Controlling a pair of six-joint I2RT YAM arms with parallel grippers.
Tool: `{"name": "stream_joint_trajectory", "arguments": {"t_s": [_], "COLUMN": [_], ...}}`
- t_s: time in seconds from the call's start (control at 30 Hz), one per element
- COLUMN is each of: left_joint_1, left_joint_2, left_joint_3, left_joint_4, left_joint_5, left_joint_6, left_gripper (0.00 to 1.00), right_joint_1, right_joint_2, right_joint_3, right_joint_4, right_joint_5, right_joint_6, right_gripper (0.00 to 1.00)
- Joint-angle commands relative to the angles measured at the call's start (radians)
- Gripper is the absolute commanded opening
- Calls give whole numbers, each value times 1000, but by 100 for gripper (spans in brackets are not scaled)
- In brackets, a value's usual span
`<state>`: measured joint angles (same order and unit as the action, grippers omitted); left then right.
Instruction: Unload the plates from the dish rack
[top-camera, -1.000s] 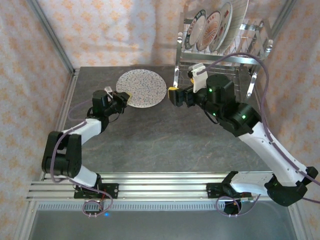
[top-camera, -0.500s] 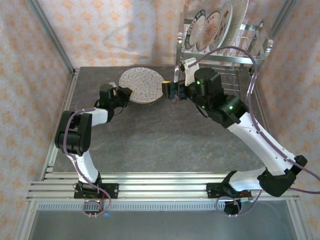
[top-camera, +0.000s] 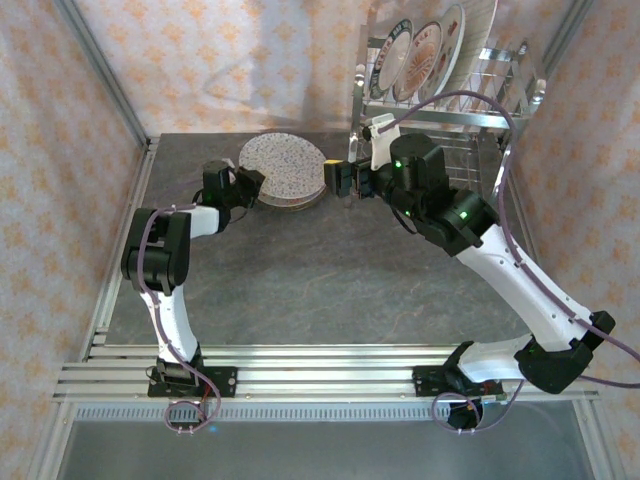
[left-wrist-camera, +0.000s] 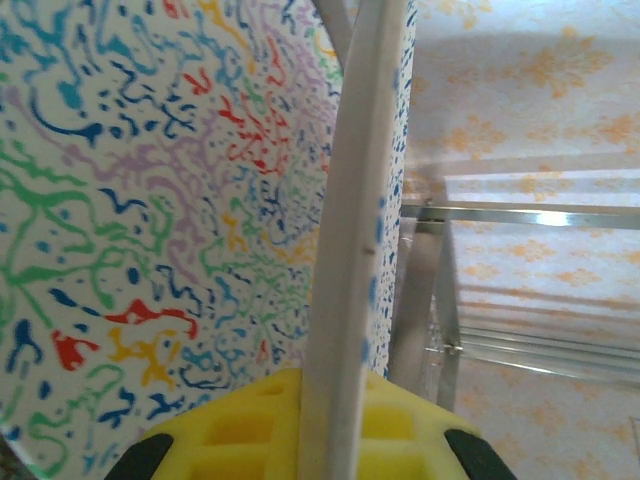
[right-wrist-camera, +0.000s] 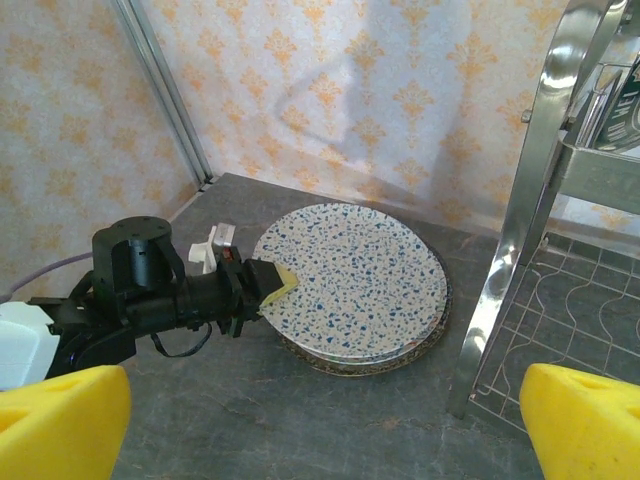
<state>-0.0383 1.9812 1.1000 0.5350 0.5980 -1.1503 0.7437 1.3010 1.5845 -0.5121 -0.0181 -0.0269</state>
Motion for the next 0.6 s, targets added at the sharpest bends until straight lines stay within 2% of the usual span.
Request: {"name": "stream_joint_trajectory", "arguments": {"t_s": [0.0, 0.57], "left_joint_1": [7, 9], "left_joint_2": [7, 74], "left_joint_3": [58, 119], "left_joint_4": [9, -30], "left_joint_5": [12, 20], "left_joint_6": [41, 55], "left_gripper": [0, 0], "right_joint_1": [7, 6], "right_joint_2": [-1, -6], "right_joint_3": [31, 29], "right_joint_4": [18, 19], "right_joint_5": [26, 48], "right_joint_6": [11, 13], "right_gripper": [99, 99]}}
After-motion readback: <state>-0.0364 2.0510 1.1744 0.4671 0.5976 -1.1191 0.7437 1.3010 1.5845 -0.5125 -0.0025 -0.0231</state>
